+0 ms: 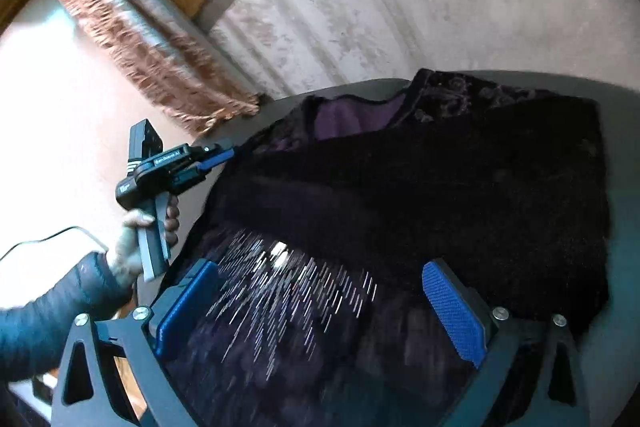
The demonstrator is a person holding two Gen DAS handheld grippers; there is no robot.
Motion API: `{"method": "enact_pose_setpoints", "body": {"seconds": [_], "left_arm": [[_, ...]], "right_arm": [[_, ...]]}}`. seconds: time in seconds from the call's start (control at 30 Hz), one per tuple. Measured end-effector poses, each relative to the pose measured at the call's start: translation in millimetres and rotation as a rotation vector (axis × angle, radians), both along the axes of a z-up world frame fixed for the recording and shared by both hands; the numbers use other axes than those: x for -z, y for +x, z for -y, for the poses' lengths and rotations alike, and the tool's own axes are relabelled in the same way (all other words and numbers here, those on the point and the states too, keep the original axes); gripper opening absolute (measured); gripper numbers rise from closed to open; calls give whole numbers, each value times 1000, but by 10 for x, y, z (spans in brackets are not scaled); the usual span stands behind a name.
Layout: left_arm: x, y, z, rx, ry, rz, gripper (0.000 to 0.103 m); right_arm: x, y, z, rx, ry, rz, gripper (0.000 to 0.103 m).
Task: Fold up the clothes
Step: 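Open both grippers and lift them away from the folded top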
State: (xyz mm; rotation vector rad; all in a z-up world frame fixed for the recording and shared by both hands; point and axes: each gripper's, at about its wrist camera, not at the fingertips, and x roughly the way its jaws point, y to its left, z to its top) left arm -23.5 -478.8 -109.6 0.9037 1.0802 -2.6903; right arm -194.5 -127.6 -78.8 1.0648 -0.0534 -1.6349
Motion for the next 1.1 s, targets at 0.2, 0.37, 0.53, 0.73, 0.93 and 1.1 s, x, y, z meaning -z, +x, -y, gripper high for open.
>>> {"method": "enact_pose_setpoints", "body": {"seconds": [0.2, 0.37, 0.53, 0.73, 0.93, 1.1], "left_arm": [[-52, 737, -618, 155, -104, 86, 26], [77, 1227, -1037, 101, -258, 234, 26], [100, 1941, -1009, -12, -168, 247, 26], [251, 2727, -1087, -23, -118, 290, 26], [357, 2746, -1252, 28, -23, 210, 38], [406, 2646, -1374, 71, 7, 174, 47]], "right_arm": [[116, 738, -776, -60, 38, 155, 103], [317, 1286, -1122, -88, 158, 153, 103], [284, 1333, -1401, 50, 219, 85, 103], [166, 1483, -1544, 135, 143, 53, 103], [261, 1583, -1596, 164, 123, 96, 103], [280, 1628, -1518, 160, 167, 67, 103]]}}
